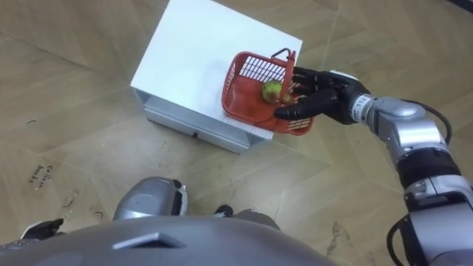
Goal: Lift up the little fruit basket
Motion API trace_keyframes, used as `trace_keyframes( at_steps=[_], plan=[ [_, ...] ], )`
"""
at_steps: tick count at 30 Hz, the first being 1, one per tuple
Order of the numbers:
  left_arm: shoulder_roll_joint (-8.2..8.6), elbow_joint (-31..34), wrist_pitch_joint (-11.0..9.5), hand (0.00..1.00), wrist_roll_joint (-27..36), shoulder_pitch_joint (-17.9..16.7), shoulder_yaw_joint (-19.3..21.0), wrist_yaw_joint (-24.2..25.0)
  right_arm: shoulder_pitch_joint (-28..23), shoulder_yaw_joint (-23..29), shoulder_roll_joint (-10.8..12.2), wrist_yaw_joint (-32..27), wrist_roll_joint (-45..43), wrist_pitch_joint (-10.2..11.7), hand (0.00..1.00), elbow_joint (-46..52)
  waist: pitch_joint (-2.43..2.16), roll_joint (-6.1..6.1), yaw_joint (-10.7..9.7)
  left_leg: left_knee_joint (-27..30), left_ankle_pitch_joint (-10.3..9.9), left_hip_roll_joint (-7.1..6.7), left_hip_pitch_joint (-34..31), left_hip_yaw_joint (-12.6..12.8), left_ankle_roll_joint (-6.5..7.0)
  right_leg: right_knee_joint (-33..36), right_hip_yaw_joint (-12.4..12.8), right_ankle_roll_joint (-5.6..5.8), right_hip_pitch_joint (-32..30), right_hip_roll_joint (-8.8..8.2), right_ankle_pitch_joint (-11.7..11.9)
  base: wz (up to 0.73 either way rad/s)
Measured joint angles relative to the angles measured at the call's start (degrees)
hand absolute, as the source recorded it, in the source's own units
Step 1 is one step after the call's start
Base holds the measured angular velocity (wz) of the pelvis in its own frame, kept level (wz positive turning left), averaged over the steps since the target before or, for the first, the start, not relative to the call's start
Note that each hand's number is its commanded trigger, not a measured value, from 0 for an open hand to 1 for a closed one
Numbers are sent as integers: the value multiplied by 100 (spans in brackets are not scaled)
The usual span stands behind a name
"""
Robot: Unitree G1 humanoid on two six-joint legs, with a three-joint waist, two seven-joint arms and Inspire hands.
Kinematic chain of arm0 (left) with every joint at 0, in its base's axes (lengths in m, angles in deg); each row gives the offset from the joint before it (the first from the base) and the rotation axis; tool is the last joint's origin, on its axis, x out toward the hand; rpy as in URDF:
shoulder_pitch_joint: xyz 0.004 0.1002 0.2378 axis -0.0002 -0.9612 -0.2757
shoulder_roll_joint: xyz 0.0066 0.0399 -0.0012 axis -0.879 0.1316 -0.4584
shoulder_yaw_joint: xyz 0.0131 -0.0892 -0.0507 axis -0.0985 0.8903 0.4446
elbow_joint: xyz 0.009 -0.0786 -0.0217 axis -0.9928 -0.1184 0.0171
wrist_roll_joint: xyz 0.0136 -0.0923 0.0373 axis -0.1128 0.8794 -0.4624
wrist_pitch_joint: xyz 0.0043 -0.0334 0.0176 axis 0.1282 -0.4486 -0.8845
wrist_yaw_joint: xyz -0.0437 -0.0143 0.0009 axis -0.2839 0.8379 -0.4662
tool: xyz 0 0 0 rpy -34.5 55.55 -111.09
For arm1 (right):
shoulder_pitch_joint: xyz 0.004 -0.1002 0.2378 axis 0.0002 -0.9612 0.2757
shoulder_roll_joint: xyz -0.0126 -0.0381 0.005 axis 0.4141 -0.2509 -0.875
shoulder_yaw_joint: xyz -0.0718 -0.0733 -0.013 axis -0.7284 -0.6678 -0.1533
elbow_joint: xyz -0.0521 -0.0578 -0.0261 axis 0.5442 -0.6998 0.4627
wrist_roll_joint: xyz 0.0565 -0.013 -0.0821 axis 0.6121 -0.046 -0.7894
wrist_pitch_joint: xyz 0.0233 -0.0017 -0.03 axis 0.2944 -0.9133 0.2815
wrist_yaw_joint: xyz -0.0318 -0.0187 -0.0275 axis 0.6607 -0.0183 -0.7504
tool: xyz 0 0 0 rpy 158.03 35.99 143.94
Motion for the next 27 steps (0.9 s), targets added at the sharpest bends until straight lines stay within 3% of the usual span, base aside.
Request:
trace_keyframes(
  at_steps=[4, 13, 16, 18, 21, 22, 27],
  plan=[
    [42, 4, 3, 0, -1, -7, 21, -18, -1, 188, -4, 3, -15, -1, 0, 99, -5, -7, -9, -2, 0, -4, 18, 1, 0, -42, -4, 0, 32, 1, 0, 0],
    [135, 55, 55, 0, 2, 7, 107, -47, -14, 435, -18, 2, -43, 2, 0, 401, -13, -12, -271, -46, 0, 29, 89, 151, -2, -144, 155, 32, 36, 26, 23, -8],
    [138, 136, 114, 0, -2, 7, 171, -85, -89, 446, -91, 2, -91, 2, 0, 444, -29, 55, -397, -111, 5, 23, 181, 182, -4, -242, 164, 58, 135, 34, 60, -7],
    [143, 187, 114, 0, -14, 1, 218, -132, -219, 535, -171, 4, -237, 3, 0, 504, -76, 108, -445, -171, 5, 19, 239, 207, -3, -249, 189, 59, 150, 32, 60, -6],
    [169, 238, 106, 0, -65, -61, 385, -142, -557, 986, -249, -1, -346, 4, 0, 697, -105, 181, -445, -333, 11, 15, 470, 296, -8, -304, 301, 59, 286, 31, 60, -14],
    [171, 233, 124, 0, -62, -82, 403, -162, -623, 1142, -253, -6, -339, 9, 0, 699, -75, 245, -524, -388, 15, 16, 569, 307, -14, -312, 308, 59, 350, 33, 60, -7],
    [360, 279, 121, 0, -233, -133, 527, -284, -974, 1694, -259, -10, -449, 63, 0, 595, -91, 356, -745, -543, 28, 25, 817, 405, -37, -317, 320, 59, 465, 36, 60, -10]
  ],
)
